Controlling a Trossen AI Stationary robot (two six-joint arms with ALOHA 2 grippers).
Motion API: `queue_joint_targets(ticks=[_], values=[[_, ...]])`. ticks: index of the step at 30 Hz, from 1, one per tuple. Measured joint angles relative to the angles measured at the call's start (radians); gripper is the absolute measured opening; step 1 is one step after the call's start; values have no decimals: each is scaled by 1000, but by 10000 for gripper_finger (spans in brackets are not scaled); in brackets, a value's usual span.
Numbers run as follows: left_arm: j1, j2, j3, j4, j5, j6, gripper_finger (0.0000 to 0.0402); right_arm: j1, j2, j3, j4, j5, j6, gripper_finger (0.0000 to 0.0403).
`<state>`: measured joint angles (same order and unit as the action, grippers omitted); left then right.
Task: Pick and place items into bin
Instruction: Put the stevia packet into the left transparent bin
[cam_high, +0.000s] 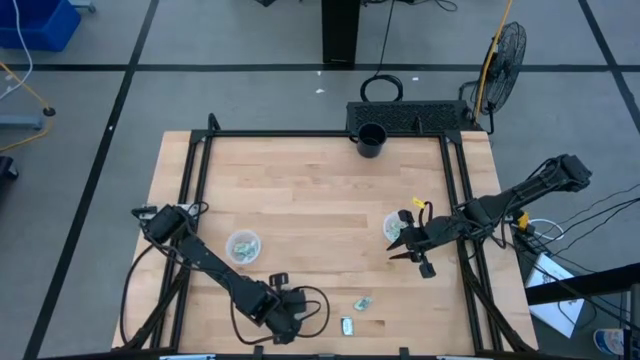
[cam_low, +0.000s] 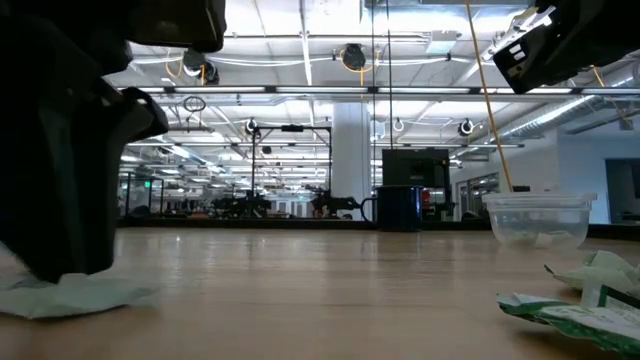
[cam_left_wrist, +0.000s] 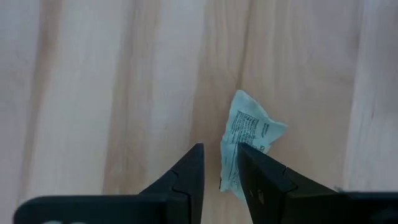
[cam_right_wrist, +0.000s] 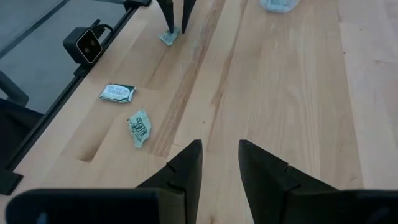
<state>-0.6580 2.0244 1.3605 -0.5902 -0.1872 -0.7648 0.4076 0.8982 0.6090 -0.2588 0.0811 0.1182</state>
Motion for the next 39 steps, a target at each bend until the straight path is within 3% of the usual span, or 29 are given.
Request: queue_joint_targets(ticks=[11,19,23,30,39], values=[[2,39,6,-25,15,8,95,0,0,0,0,0,0,100],[9,50,5,-58,-32,14,13,0,0,0,1,0,0,100],[27,34,1,-77,-97,27,8,0,0,0,2,0,0,100],[61,-34,-3,-184,-194,25,4,0,0,-1,5,0,0,100],[100,-181,-1,-436,-215,-25,3,0,0,-2,6,1,0,100]])
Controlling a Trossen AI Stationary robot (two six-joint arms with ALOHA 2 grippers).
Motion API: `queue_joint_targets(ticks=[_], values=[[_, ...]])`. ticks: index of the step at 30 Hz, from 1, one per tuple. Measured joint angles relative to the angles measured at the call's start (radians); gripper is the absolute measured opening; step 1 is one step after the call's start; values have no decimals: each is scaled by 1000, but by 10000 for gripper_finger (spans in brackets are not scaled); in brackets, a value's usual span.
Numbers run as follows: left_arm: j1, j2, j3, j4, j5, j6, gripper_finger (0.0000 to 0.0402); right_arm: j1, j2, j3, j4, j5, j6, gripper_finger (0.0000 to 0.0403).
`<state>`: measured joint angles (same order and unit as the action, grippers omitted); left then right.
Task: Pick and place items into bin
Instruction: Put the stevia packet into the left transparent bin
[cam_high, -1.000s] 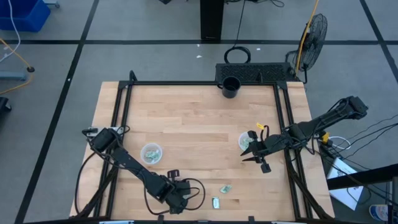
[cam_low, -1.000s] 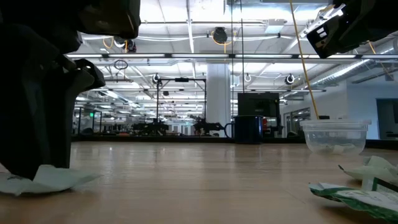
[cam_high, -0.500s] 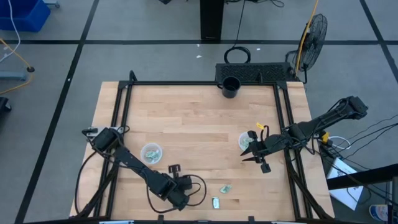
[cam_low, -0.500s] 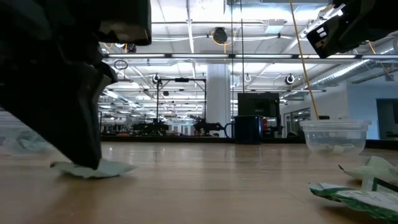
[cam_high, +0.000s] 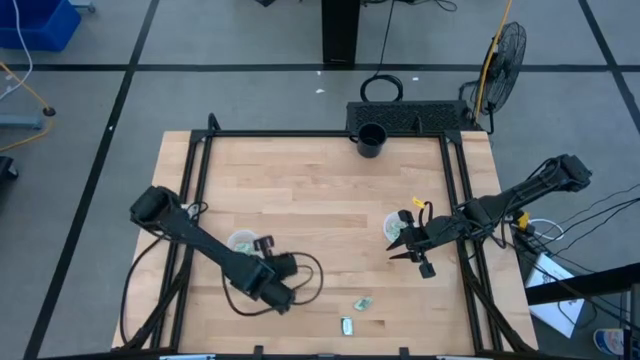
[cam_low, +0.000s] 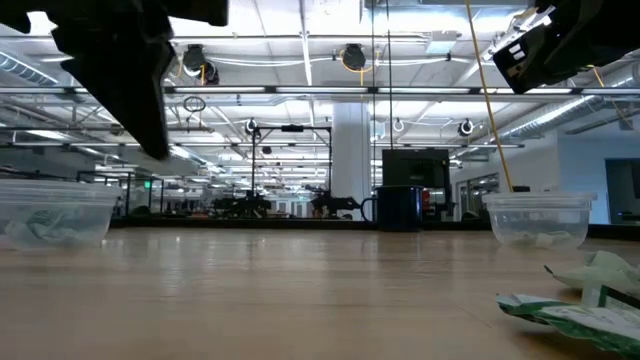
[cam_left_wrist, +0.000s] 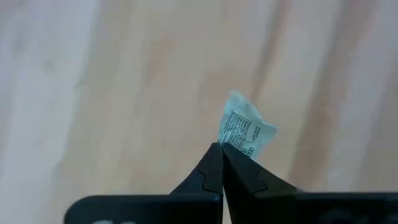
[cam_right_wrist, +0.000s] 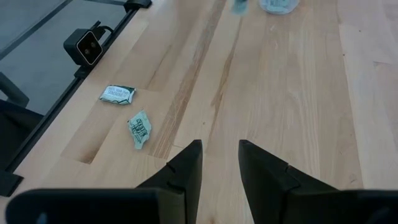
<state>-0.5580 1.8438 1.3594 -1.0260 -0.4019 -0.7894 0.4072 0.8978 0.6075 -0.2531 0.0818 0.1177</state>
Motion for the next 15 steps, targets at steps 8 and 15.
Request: queue_joint_targets(ticks=[8,15], values=[[-5,-101,0,-404,-11,-344,6,0,0,0,1,0,0,100],[-13,-117,-5,-466,32,-570,3,0,0,0,1,0,0,100]])
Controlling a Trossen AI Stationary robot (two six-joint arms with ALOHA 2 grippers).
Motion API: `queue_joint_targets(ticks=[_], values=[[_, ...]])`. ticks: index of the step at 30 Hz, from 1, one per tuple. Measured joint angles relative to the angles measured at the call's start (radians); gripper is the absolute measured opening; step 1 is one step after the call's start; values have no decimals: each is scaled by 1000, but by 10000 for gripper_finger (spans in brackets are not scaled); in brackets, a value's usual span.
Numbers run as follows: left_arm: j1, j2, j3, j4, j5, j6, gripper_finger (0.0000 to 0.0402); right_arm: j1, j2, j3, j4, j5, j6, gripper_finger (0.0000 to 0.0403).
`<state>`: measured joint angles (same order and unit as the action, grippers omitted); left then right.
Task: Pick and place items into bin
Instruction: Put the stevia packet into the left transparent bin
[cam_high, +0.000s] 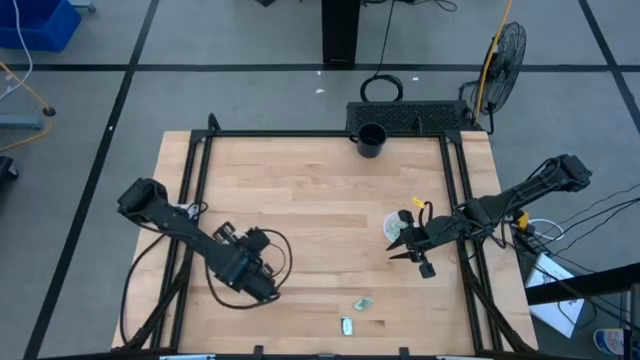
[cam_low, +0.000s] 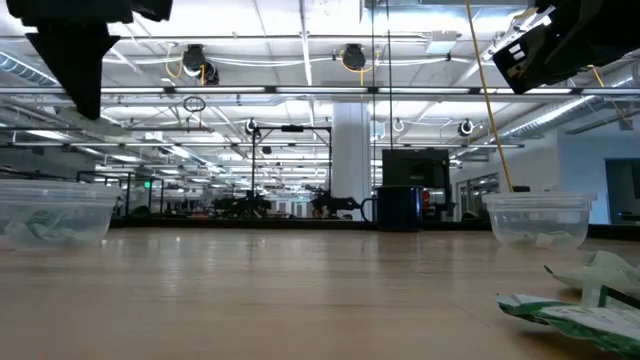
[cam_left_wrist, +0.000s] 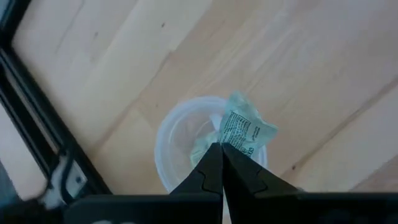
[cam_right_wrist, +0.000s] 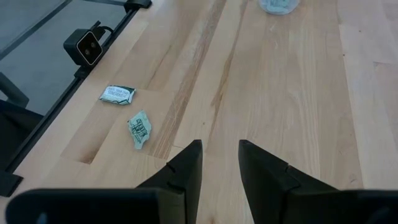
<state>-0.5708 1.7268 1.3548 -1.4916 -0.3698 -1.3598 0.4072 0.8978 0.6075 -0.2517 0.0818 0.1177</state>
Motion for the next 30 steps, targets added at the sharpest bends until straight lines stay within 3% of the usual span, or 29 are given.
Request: queue_joint_targets(ticks=[8,13,20,25,30], values=[[5,0,-154,63,64,-296,5,0,0,0,0,0,0,100],[16,0,-244,194,83,-291,4,0,0,0,0,0,0,100],[52,0,-299,236,85,-290,20,0,0,-28,47,0,0,100],[91,0,-300,298,96,-194,25,0,0,-118,199,0,0,100],[136,0,-300,338,115,-121,26,0,0,-145,231,-5,-10,100]])
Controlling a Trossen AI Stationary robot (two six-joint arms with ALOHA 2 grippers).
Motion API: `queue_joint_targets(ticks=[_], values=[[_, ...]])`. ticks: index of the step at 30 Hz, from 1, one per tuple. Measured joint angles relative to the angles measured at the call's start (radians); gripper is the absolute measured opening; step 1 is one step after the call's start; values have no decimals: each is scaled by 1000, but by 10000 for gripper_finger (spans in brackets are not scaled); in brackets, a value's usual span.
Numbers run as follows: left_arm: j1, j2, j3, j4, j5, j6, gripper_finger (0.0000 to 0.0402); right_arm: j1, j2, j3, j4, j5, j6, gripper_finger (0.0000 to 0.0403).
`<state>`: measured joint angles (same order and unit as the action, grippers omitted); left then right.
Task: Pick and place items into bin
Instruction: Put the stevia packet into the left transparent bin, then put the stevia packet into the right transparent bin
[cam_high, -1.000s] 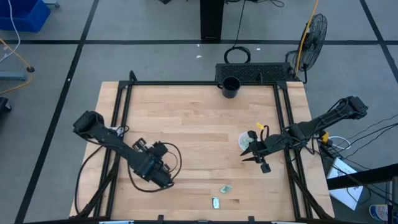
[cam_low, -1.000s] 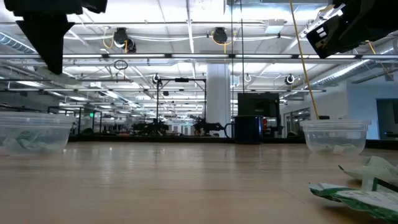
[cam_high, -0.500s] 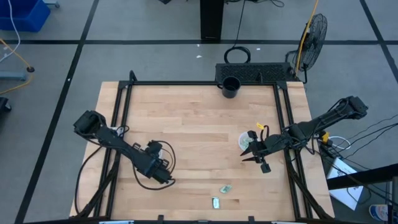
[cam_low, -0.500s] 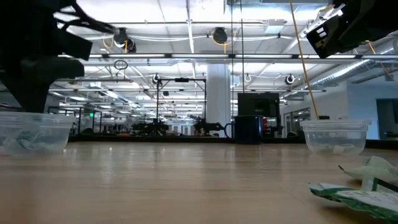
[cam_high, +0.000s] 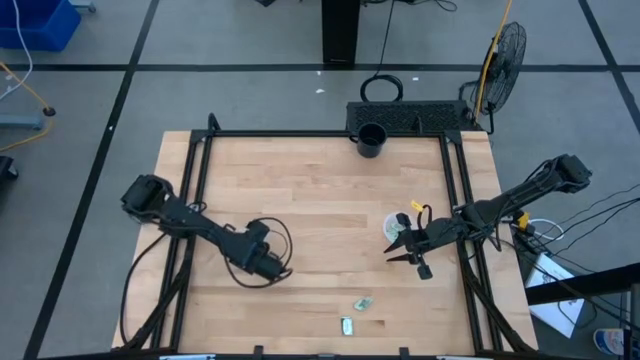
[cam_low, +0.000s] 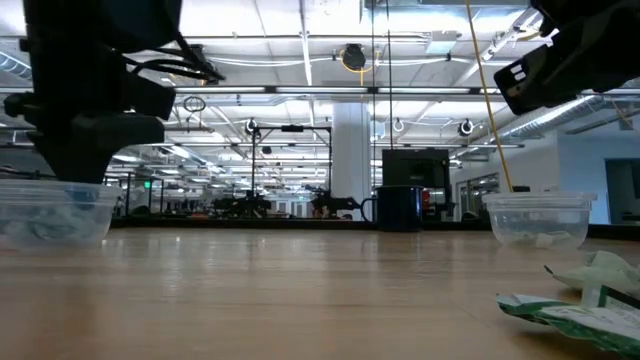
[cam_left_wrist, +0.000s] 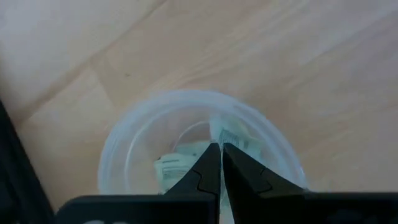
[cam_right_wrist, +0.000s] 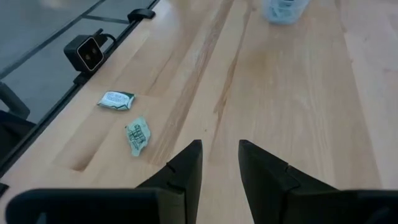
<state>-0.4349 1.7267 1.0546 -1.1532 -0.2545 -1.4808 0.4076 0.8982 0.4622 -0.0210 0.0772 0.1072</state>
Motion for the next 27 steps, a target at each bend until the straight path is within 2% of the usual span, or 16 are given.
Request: queue_joint_targets(ticks=[5,13,20,24,27], values=[[38,0,0,-4,46,66,26,0,0,0,-5,-1,-28,100],[74,0,0,-4,49,103,30,15,13,0,11,-2,-47,100],[96,0,10,-7,117,168,92,126,123,0,208,-3,-64,102],[101,0,40,-8,117,197,130,182,234,0,331,4,-68,112],[101,0,91,-9,130,176,143,215,337,0,467,54,-84,124]])
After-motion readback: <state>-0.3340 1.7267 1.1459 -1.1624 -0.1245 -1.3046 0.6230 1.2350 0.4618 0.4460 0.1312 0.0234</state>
